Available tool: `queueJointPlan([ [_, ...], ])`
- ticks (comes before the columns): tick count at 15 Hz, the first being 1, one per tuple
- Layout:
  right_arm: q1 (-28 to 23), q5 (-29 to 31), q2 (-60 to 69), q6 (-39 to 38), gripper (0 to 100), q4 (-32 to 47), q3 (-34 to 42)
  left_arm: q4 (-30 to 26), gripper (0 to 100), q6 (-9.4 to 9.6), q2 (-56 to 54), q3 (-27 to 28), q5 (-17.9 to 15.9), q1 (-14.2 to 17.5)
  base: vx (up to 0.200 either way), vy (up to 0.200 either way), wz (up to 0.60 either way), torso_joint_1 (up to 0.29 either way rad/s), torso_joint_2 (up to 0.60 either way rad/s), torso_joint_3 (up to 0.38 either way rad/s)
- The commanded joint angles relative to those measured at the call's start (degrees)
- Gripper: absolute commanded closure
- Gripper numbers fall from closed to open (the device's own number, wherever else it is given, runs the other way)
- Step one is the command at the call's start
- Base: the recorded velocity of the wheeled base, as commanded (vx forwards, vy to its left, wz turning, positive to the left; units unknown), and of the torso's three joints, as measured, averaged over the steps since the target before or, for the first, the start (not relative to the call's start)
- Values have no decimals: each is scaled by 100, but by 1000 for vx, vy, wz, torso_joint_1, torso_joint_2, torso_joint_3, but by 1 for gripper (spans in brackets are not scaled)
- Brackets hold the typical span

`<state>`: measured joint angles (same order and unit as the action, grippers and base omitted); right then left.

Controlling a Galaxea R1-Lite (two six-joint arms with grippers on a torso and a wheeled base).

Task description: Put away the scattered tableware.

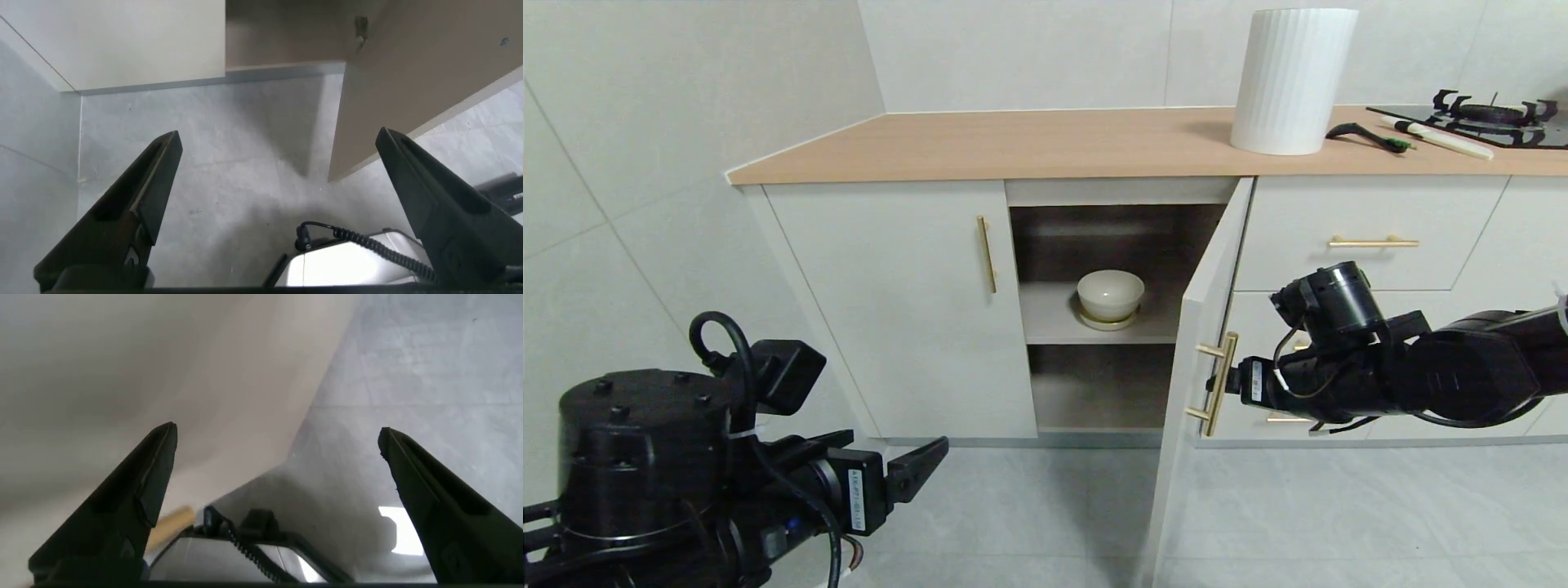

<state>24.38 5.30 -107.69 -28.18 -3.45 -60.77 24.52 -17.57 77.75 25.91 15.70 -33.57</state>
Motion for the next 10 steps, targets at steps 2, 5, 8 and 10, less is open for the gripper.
queueJointPlan([
  [2, 14, -38, -200, -20, 0, -270, -67, 1, 0, -1, 30, 2, 12, 0, 0, 0, 0, 0, 0, 0],
  [5, 93, -21, -367, -47, 0, -604, -31, -8, 0, -1, 30, -15, 21, 0, 0, 0, 0, 0, 0, 0],
  [8, 199, -12, -472, -56, 0, -613, -31, -26, 0, 8, 21, -24, 21, 0, 0, 0, 0, 0, 0, 0],
  [10, 269, -12, -534, -152, 0, -648, -31, -43, 0, 16, 12, -24, 21, 0, 100, 0, 0, -1, 1, 4],
])
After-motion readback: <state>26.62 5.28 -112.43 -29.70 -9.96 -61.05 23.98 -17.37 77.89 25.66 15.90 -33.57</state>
